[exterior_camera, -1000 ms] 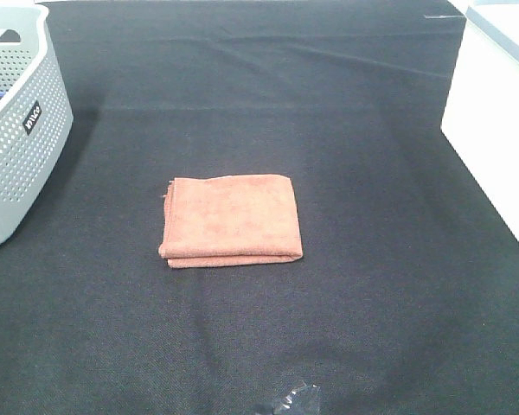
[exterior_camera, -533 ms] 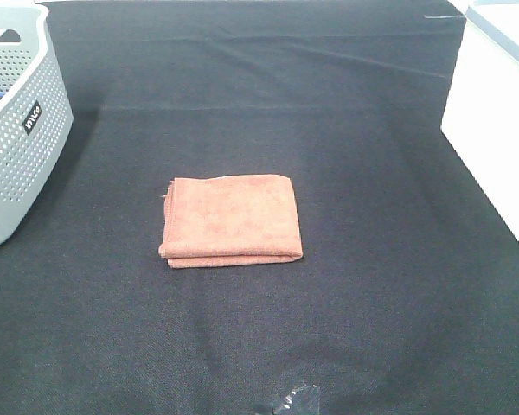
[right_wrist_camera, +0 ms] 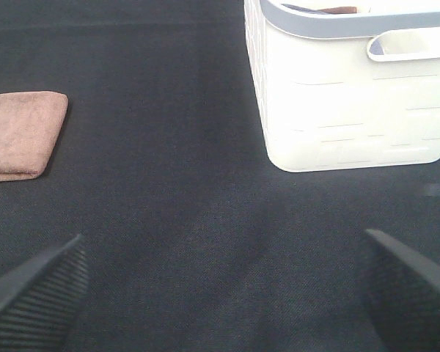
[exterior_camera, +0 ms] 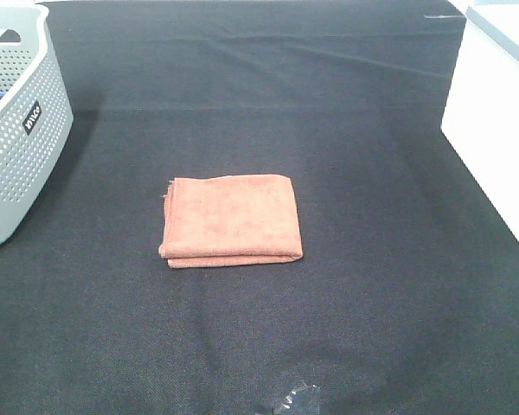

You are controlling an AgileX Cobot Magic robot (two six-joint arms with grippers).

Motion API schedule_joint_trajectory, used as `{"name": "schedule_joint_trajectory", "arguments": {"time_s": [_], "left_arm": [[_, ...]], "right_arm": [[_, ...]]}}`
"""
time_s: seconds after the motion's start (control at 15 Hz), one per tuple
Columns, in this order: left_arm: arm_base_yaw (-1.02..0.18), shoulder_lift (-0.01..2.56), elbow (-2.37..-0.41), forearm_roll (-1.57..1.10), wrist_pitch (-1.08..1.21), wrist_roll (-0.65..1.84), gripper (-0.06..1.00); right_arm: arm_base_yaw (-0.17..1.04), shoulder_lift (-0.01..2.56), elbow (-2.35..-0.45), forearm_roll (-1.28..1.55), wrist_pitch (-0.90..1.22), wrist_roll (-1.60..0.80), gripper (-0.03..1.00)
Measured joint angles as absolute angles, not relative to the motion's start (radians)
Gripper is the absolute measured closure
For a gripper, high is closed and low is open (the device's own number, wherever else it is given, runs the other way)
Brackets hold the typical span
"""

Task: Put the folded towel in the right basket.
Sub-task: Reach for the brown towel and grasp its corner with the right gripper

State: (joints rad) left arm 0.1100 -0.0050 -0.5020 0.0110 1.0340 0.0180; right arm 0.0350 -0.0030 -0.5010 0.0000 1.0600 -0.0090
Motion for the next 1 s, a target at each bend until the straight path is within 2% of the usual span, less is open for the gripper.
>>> {"name": "schedule_joint_trajectory", "arguments": {"time_s": [1.0], "left_arm": [[0.110,-0.005,-0.502,0.011,1.034,0.018,-0.05]], "right_arm": [[0.035,-0.003,-0.501,0.000,1.060,-0.009,0.01]]}}
